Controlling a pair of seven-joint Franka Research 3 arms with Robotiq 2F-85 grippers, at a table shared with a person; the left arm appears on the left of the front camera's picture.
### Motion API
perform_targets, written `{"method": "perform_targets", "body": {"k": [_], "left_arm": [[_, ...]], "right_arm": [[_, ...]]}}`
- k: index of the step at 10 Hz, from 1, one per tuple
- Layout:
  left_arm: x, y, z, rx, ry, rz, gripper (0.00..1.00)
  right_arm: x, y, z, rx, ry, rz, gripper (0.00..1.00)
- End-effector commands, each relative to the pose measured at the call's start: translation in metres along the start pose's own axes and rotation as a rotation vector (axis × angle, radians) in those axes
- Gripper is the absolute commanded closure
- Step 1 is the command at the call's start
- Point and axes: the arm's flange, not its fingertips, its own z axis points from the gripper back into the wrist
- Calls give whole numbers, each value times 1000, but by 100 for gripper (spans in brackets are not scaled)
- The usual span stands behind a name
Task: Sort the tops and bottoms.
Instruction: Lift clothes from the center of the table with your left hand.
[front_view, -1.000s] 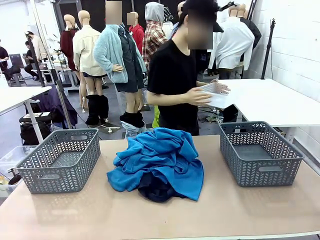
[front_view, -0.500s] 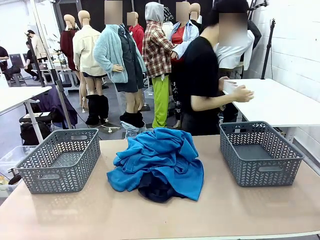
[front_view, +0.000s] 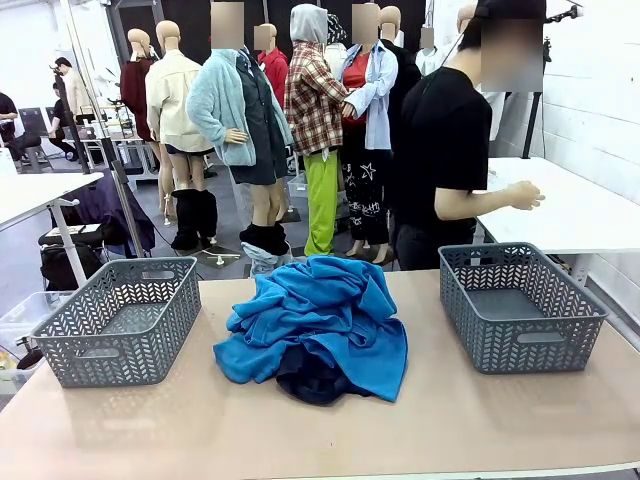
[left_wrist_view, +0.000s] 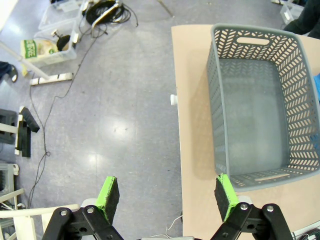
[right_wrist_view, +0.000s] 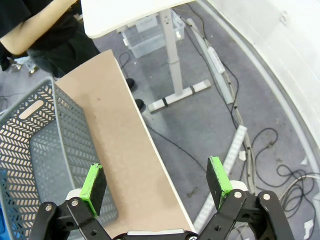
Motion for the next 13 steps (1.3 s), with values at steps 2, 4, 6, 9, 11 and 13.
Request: {"method": "perform_targets", "body": {"k": [2, 4, 6, 9, 11, 13], "left_arm": [[-3, 1, 1, -10, -6, 2, 0], [-3, 1, 1, -10, -6, 2, 0], [-3, 1, 1, -10, -6, 2, 0], [-3, 1, 1, -10, -6, 2, 0], [-3, 1, 1, -10, -6, 2, 0], [-3, 1, 1, -10, -6, 2, 0]], "right_arm": [[-1, 4, -1, -11, 5, -20, 0], [-1, 4, -1, -11, 5, -20, 0], [-1, 4, -1, -11, 5, -20, 0], [-1, 4, -1, -11, 5, -20, 0], [-1, 4, -1, -11, 5, -20, 0], [-1, 4, -1, -11, 5, -20, 0]]}}
